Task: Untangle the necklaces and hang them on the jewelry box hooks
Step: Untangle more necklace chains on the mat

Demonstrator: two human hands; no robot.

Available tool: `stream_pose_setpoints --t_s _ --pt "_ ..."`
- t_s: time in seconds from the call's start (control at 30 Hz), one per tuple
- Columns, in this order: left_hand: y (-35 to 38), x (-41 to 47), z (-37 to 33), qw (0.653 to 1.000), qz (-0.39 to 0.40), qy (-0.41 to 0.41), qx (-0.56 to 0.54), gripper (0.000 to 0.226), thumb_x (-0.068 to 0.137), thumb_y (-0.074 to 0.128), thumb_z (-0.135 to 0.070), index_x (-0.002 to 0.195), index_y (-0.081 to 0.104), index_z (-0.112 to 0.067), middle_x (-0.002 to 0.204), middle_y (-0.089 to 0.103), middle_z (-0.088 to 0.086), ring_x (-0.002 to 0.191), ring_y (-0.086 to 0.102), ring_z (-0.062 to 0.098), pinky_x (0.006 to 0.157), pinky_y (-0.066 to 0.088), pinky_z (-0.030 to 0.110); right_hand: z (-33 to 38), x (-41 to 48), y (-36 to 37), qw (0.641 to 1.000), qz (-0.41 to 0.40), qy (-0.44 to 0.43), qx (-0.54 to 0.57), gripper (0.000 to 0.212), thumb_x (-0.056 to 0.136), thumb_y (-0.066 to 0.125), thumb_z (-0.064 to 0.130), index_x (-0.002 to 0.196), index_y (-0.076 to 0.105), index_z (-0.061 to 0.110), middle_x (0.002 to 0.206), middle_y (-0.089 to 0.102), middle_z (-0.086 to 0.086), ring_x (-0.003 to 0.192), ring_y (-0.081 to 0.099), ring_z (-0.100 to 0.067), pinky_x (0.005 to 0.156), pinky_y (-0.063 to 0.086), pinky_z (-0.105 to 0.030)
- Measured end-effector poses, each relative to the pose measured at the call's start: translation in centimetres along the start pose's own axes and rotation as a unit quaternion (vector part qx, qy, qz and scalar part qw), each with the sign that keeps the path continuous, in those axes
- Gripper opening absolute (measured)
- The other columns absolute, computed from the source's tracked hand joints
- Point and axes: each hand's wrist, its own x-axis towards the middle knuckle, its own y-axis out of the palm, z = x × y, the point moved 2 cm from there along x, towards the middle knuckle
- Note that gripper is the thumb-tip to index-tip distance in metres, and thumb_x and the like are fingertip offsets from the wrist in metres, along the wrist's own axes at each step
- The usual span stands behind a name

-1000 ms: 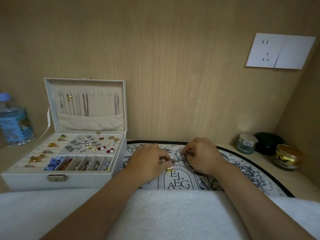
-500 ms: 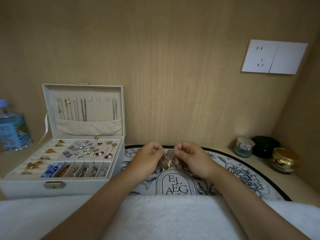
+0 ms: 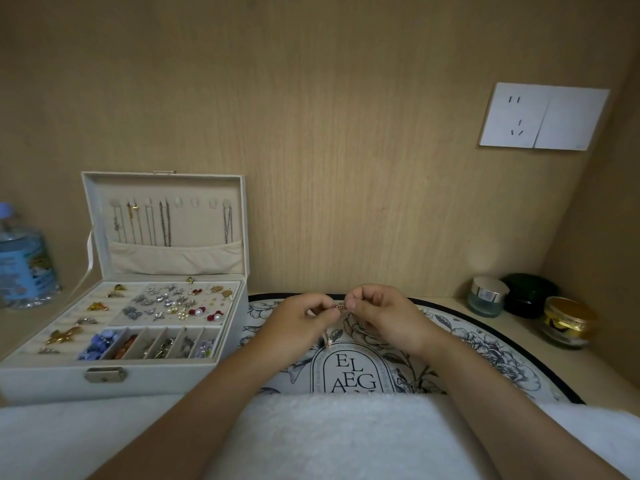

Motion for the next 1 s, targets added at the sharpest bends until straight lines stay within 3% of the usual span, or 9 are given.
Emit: stream_pose_setpoints --t_s 0.13,0.23,0.37,0.47,0.63,0.73,0.8,0.9,1.0 --pt "-0.2 -0.1 0.1 0.999 -0.030 -0.010 -0.023 0.014 0.093 0.066 -0.028 0.087 0.076 -0.035 0.081 0.075 -0.012 0.077 0.066 0.004 0.075 0.049 0.022 0.0 -0.1 -0.2 0.999 -0.027 -0.020 -0.025 0.007 0.095 0.064 0.008 0.093 0.070 0.011 0.066 0.064 0.013 0.052 0.050 0.003 0.054 0.040 -0.011" --pt "-0.2 -0.1 0.0 0.999 -0.024 -0.006 -0.035 0.018 0.096 0.062 -0.021 0.089 0.077 -0.028 0.087 0.076 -0.007 0.081 0.066 0.006 0.070 0.047 0.011 0.0 0.0 -0.4 0.998 -0.043 -0.035 -0.038 0.013 0.090 0.069 0.001 0.088 0.072 0.014 0.073 0.068 0.010 0.057 0.056 0.002 0.058 0.044 -0.011" --pt "-0.1 0.0 0.2 0.999 -0.024 -0.011 -0.041 0.017 0.097 0.060 -0.018 0.095 0.076 -0.022 0.084 0.076 -0.007 0.075 0.063 0.000 0.068 0.046 0.009 -0.3 0.2 -0.6 0.992 -0.072 -0.044 -0.090 0.029 0.089 0.069 0.003 0.075 0.077 0.028 0.083 0.073 -0.008 0.064 0.057 -0.025 0.063 0.048 -0.034" --pt "0.0 0.0 0.3 0.999 -0.025 -0.005 -0.048 0.014 0.092 0.067 -0.016 0.091 0.074 -0.028 0.076 0.073 -0.015 0.067 0.062 -0.007 0.068 0.046 0.011 0.0 0.0 -0.4 0.987 -0.099 -0.039 -0.121 0.035 0.087 0.065 0.002 0.072 0.077 0.030 0.088 0.071 0.001 0.075 0.064 -0.030 0.067 0.053 -0.037" --pt "-0.1 0.1 0.6 0.998 -0.052 0.024 -0.003 0.013 0.081 0.079 -0.017 0.086 0.075 -0.028 0.080 0.074 -0.010 0.068 0.062 0.002 0.068 0.051 0.017 -0.2 0.0 0.2 0.994 -0.069 0.029 -0.080 0.016 0.084 0.076 0.038 0.078 0.080 0.025 0.094 0.073 -0.019 0.082 0.069 -0.025 0.078 0.055 -0.035" --pt "-0.1 -0.1 0.7 0.997 -0.064 0.047 0.024 0.013 0.082 0.078 -0.019 0.083 0.074 -0.031 0.075 0.070 -0.019 0.065 0.058 0.002 0.067 0.052 0.021 -0.4 0.1 0.4 0.995 -0.064 0.037 -0.064 0.015 0.084 0.078 0.038 0.085 0.081 0.023 0.094 0.075 -0.018 0.087 0.072 -0.028 0.089 0.056 -0.041" --pt "-0.2 -0.2 0.6 0.995 -0.074 0.050 0.040 0.012 0.082 0.077 -0.021 0.084 0.073 -0.032 0.072 0.067 -0.024 0.065 0.057 0.003 0.070 0.053 0.026 -0.6 0.3 0.3 0.996 -0.061 0.039 -0.045 0.019 0.083 0.077 0.042 0.086 0.081 0.023 0.097 0.071 -0.027 0.081 0.066 -0.031 0.083 0.054 -0.045" --pt "-0.2 -0.1 0.5 0.994 -0.078 0.049 0.059 0.012 0.083 0.076 -0.023 0.084 0.071 -0.034 0.073 0.063 -0.028 0.065 0.054 0.003 0.069 0.052 0.026 -1.1 0.4 0.2 0.998 -0.058 0.029 -0.017 0.044 0.069 0.077 0.065 0.086 0.080 0.025 0.103 0.060 -0.041 0.081 0.052 -0.022 0.075 0.041 -0.039" --pt "0.0 -0.1 0.4 0.997 -0.064 0.018 0.035 0.012 0.083 0.075 -0.022 0.083 0.069 -0.033 0.074 0.065 -0.021 0.072 0.059 0.009 0.076 0.053 0.031 -1.0 0.3 0.3 0.998 -0.058 0.015 -0.016 0.029 0.081 0.075 0.051 0.085 0.080 0.023 0.085 0.064 -0.035 0.075 0.050 -0.022 0.071 0.042 -0.039"
